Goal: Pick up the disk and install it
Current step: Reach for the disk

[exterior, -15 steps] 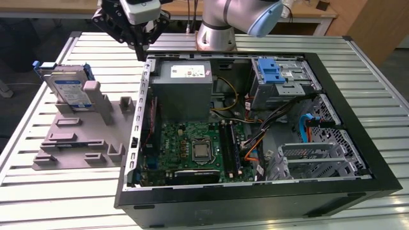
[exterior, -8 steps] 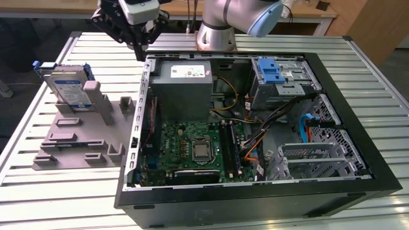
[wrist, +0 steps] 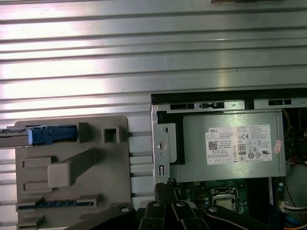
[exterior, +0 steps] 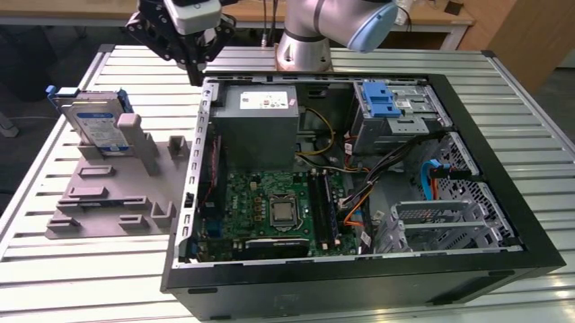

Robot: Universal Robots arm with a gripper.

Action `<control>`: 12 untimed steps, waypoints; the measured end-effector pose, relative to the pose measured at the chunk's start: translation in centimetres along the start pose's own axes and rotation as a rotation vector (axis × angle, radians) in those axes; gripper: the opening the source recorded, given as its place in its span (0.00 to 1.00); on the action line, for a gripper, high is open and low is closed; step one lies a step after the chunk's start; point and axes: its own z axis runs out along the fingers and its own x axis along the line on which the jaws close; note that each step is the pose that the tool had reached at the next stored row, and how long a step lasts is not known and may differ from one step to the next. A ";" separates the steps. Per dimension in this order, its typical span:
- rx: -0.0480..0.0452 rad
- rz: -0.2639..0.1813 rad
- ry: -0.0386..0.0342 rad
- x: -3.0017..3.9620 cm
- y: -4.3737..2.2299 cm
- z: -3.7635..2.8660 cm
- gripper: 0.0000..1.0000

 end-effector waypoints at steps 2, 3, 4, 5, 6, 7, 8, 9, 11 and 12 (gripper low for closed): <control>0.0000 0.000 0.0000 0.10 0.02 0.01 0.11; 0.0000 0.000 0.0000 0.15 0.03 0.01 0.11; 0.0000 0.000 0.0001 0.18 0.05 0.01 0.11; 0.0000 0.000 0.0002 0.24 0.07 0.01 0.11; -0.0001 0.000 0.0000 0.31 0.11 0.02 0.11; -0.0001 0.000 0.0000 0.43 0.18 0.02 0.11; -0.0001 0.000 0.0000 0.58 0.25 0.02 0.11; -0.0001 0.000 0.0001 0.78 0.36 0.02 0.11; -0.0001 0.000 0.0001 1.26 0.66 0.03 0.11; 0.0000 0.000 0.0001 1.53 0.82 0.03 0.11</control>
